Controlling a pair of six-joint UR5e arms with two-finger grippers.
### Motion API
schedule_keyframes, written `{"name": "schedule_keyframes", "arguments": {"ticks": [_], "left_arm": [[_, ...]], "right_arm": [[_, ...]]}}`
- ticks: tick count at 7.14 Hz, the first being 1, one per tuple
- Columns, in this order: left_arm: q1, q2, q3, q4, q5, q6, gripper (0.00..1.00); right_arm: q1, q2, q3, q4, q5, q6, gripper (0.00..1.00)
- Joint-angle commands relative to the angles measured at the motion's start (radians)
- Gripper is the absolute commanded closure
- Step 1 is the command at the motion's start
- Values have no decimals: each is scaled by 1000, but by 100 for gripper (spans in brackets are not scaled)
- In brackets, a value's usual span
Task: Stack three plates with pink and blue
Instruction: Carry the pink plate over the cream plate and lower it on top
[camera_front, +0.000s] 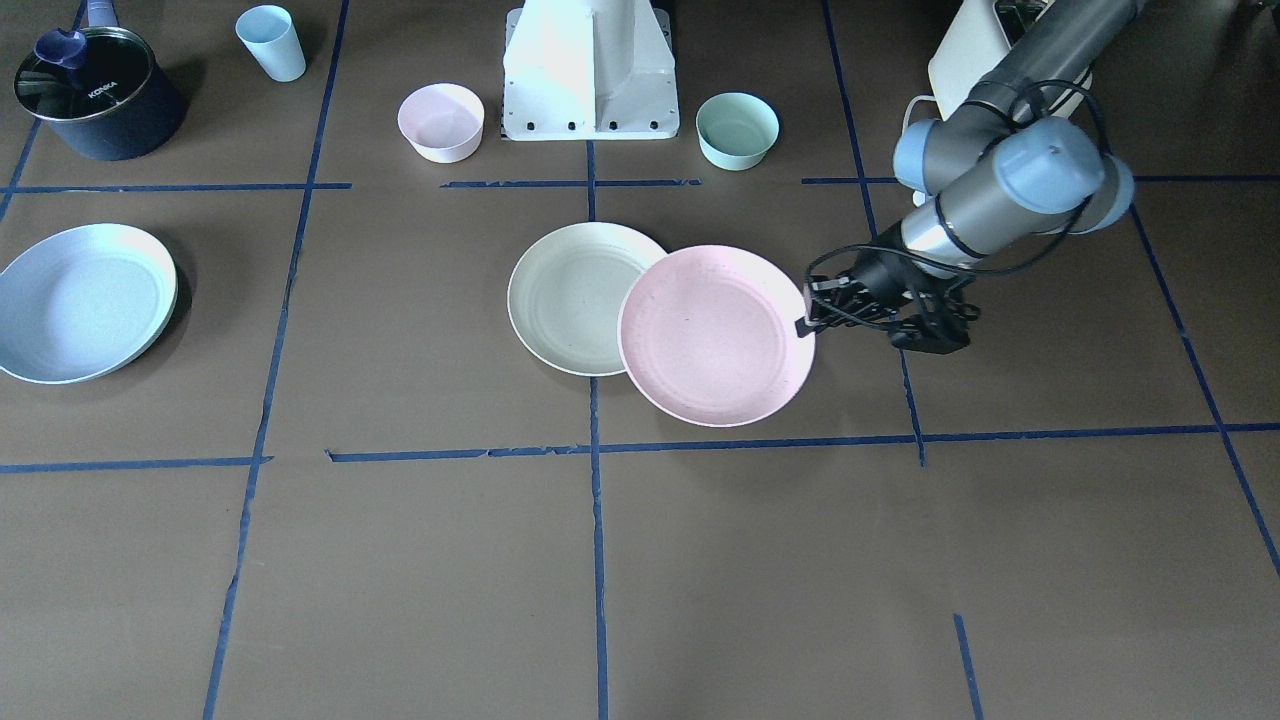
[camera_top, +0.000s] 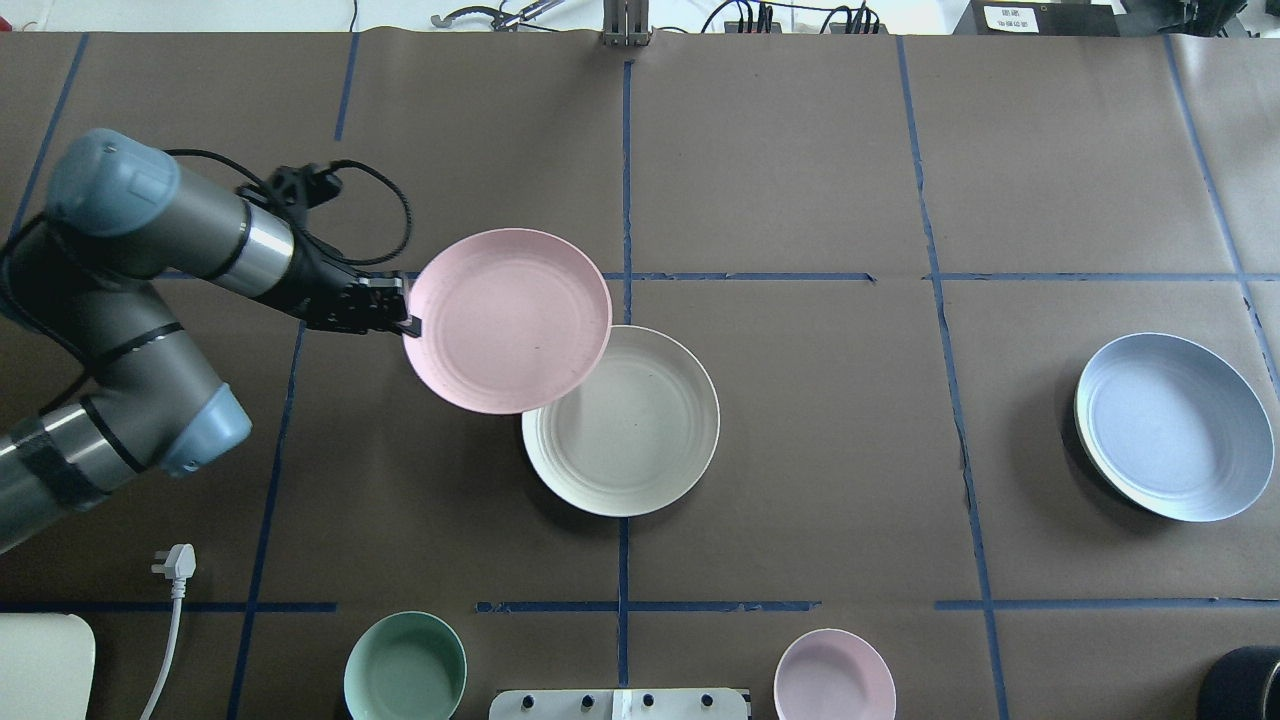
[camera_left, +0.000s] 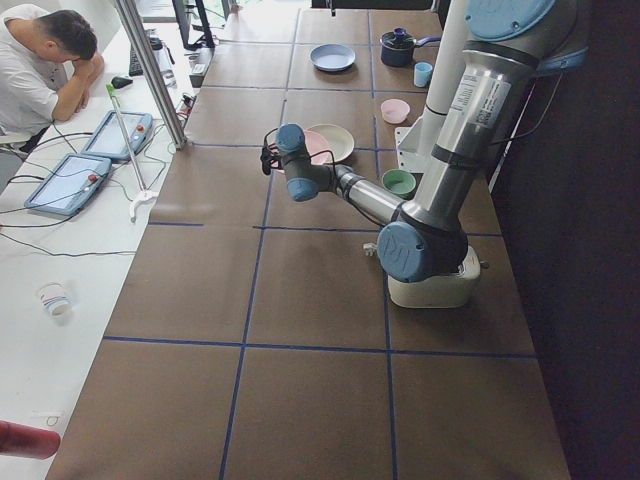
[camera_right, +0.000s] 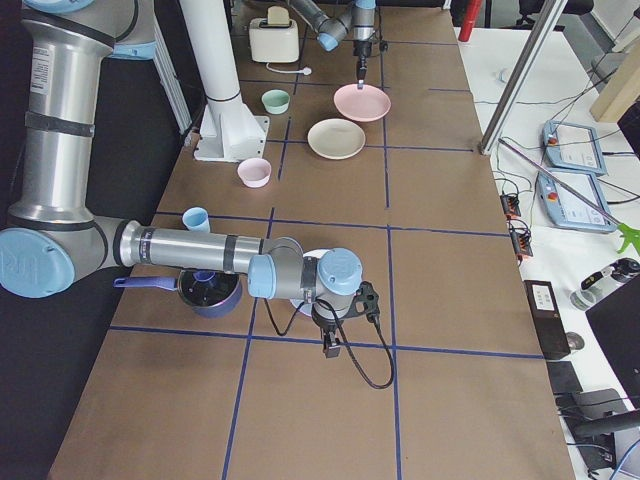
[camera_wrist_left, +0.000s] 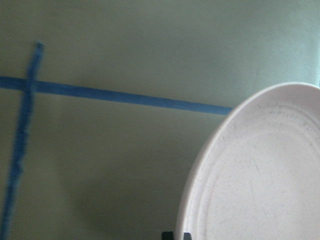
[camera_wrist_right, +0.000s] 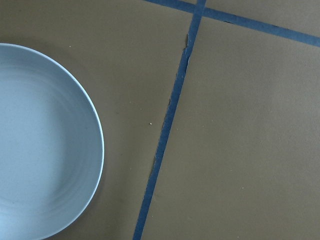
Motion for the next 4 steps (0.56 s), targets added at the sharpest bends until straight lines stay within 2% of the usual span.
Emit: {"name": "schedule_keyframes", "arguments": {"ticks": [1,2,3,4], "left_arm": [[113,-57,-50,80,84,-14,100],[161,-69,-48,81,103,-13,97],[178,-77,-45,81,106,-11,36],[178,-75,-48,81,117,-8,0]], "right_arm": [[0,1,-5,0,0,0,0],[1,0,-8,0,0,0,0],[0,0,-11,-2,0,0,0],[0,0,-11,-2,0,0,0]]}}
